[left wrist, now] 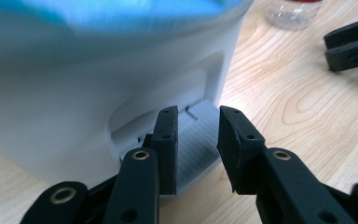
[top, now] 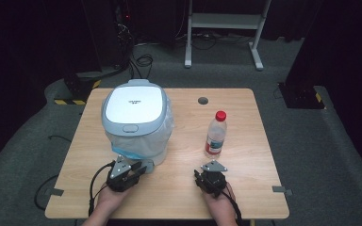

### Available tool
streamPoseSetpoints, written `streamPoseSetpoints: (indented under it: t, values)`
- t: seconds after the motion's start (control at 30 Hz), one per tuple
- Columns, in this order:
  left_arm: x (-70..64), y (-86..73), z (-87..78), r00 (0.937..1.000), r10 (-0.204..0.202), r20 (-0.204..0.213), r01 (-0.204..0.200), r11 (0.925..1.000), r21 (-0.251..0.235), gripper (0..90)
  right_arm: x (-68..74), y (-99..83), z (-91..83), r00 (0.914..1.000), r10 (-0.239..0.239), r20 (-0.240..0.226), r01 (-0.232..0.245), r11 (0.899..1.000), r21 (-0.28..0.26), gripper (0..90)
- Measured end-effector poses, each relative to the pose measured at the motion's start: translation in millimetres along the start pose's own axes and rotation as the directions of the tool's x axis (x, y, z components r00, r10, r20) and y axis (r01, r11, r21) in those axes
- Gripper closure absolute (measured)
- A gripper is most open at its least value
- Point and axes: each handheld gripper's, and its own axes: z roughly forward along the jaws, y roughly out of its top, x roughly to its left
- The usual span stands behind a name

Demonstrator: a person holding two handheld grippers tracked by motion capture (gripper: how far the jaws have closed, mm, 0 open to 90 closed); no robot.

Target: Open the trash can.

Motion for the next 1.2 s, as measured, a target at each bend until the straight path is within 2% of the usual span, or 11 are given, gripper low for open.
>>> streamPoseSetpoints:
  t: [0.1,0.3,0.6,0.7,1.0,1.2]
  values:
    - [3.5,-2.3,0.6,0.9989,-0.038,0.026,0.038,0.9991,-0.018,66.9,0.5,0.3,0.3,1.0,0.002,0.001,-0.002,1.0,0.0,57.7]
    - [4.6,-5.7,2.3,0.9994,-0.022,0.027,0.023,0.9991,-0.035,66.9,1.0,0.5,0.6,1.0,0.001,0.004,-0.001,1.0,0.0,57.8]
    - [3.1,-7.3,3.7,0.9999,0.012,-0.001,-0.012,0.9992,-0.038,66.3,1.4,0.7,0.8,1.0,0.002,0.005,-0.002,1.0,0.0,57.9]
    - [4.1,-7.4,4.4,0.9998,-0.01,0.014,0.011,0.9991,-0.042,66.5,1.4,0.6,0.8,1.0,0.002,0.006,-0.002,1.0,0.0,57.9]
    - [2.9,-7.2,5.4,0.9998,-0.016,0.009,0.016,0.9992,-0.037,67.0,1.4,0.6,0.8,1.0,0.001,0.006,-0.001,1.0,0.0,58.0]
    - [5.3,-5.9,6.1,0.9996,-0.025,0.014,0.025,0.9997,-0.009,69.0,1.4,0.6,0.8,1.0,0.0,0.004,0.0,1.0,0.0,58.0]
